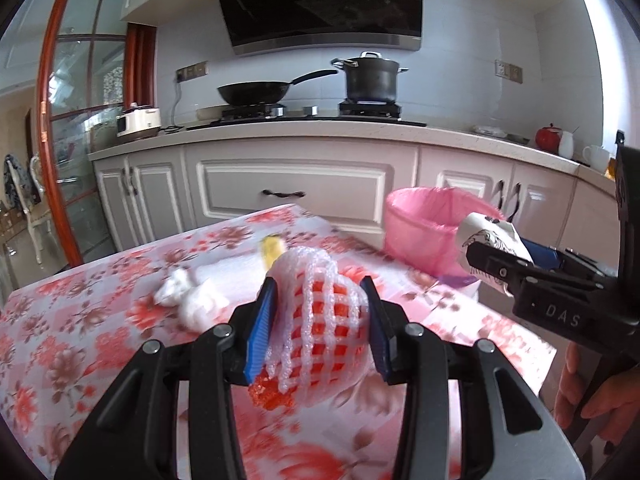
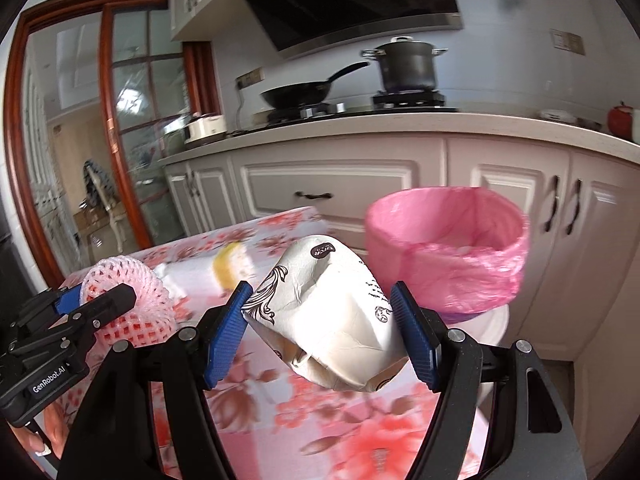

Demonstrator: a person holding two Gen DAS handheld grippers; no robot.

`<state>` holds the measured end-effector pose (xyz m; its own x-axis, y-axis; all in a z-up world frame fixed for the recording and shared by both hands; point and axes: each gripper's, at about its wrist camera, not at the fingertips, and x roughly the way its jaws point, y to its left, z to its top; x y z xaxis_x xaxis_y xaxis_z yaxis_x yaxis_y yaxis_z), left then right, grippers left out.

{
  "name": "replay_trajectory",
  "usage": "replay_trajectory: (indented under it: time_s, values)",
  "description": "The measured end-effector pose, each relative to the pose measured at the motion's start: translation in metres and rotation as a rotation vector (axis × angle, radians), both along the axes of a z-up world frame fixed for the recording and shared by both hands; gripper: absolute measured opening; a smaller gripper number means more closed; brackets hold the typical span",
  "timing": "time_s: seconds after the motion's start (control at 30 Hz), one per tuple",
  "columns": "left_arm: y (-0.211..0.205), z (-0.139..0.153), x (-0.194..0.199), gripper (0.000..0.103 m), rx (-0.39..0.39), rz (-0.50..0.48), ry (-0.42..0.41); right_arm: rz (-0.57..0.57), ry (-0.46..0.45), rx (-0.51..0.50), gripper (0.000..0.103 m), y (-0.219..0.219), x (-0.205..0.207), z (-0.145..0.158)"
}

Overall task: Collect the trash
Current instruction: 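Carry the foam net and paper bag over the pink bin and release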

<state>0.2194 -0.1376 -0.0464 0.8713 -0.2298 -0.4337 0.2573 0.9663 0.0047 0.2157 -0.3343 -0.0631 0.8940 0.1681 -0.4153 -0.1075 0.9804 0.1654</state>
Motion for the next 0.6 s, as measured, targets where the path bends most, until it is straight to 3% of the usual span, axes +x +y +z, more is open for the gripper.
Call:
replay_trajectory:
  time_s: [0.6]
  values:
    - [-0.111,0.035,0.093,0.041,-0.079,-0.158,-0.033,-0.166,-0.045,-0.074,0.068,-0.096,0.058,0.017]
